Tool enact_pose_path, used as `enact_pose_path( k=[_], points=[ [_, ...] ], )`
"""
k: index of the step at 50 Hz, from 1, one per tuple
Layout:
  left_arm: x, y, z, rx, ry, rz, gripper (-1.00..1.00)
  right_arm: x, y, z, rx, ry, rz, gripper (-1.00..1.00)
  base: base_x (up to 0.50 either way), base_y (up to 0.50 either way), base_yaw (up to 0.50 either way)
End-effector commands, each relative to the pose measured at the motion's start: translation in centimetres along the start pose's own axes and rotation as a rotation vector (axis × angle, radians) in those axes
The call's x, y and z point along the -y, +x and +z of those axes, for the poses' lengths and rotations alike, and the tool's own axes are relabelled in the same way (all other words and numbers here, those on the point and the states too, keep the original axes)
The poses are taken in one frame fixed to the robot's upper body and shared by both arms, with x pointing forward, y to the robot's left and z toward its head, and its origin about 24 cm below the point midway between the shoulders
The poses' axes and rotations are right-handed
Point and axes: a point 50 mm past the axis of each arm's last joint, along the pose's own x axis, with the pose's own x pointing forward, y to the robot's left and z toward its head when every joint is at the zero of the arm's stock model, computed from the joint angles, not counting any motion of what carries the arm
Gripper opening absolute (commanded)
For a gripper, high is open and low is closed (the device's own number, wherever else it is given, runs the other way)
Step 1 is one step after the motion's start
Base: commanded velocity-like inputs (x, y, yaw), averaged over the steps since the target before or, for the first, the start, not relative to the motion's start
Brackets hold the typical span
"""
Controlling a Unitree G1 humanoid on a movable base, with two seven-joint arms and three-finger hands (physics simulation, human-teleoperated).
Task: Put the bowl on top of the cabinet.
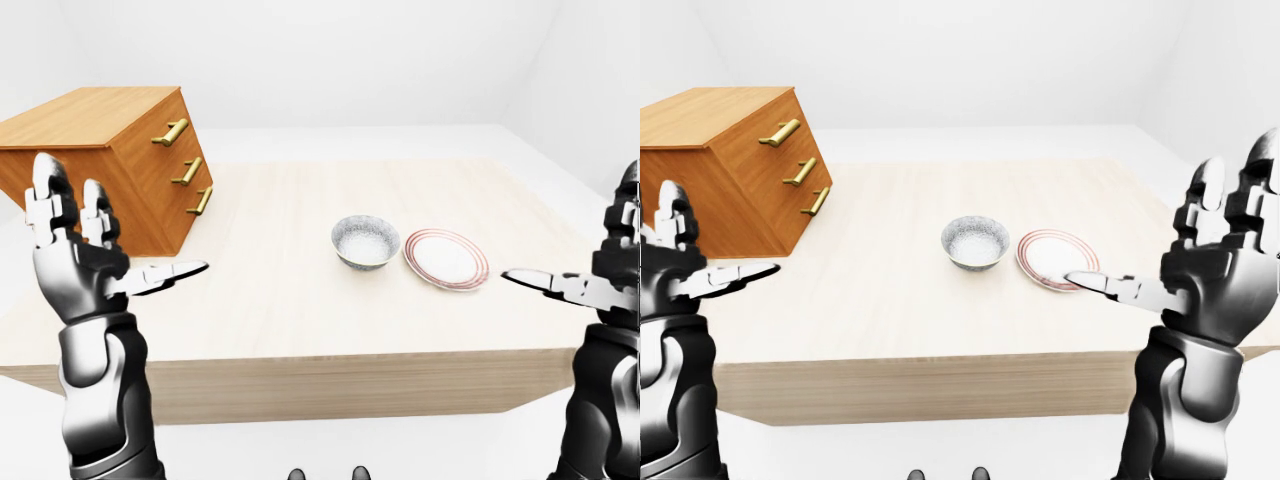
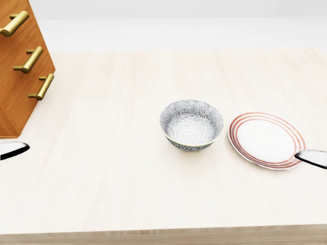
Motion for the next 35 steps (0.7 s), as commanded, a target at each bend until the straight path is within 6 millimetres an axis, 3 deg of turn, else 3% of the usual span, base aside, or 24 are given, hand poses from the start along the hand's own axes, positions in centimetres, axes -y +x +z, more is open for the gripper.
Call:
enact_pose_path(
  k=[1, 7, 12, 28, 35],
  points=[
    [-4.5, 1.2, 5.1, 0.199, -0.059, 0.18, 1.0, 3.8, 0.0, 8.0, 0.337, 0.004, -0.099, 1.0, 0.0, 0.0, 0.0],
    [-6.0, 1.4, 6.5, 0.243, -0.066, 0.249, 1.0, 5.0, -0.2, 10.0, 0.402, -0.004, -0.128, 1.0, 0.0, 0.0, 0.0],
    [-7.1, 1.3, 7.2, 0.265, -0.085, 0.315, 1.0, 5.1, -0.2, 10.0, 0.399, -0.004, -0.133, 1.0, 0.0, 0.0, 0.0],
    [-7.2, 1.4, 7.4, 0.266, -0.096, 0.334, 1.0, 5.5, -0.2, 10.3, 0.407, 0.019, -0.15, 1.0, 0.0, 0.0, 0.0],
    [-7.2, 1.3, 7.8, 0.282, -0.099, 0.336, 1.0, 5.4, -0.2, 9.8, 0.38, 0.012, -0.14, 1.0, 0.35, 0.0, 0.0]
  ],
)
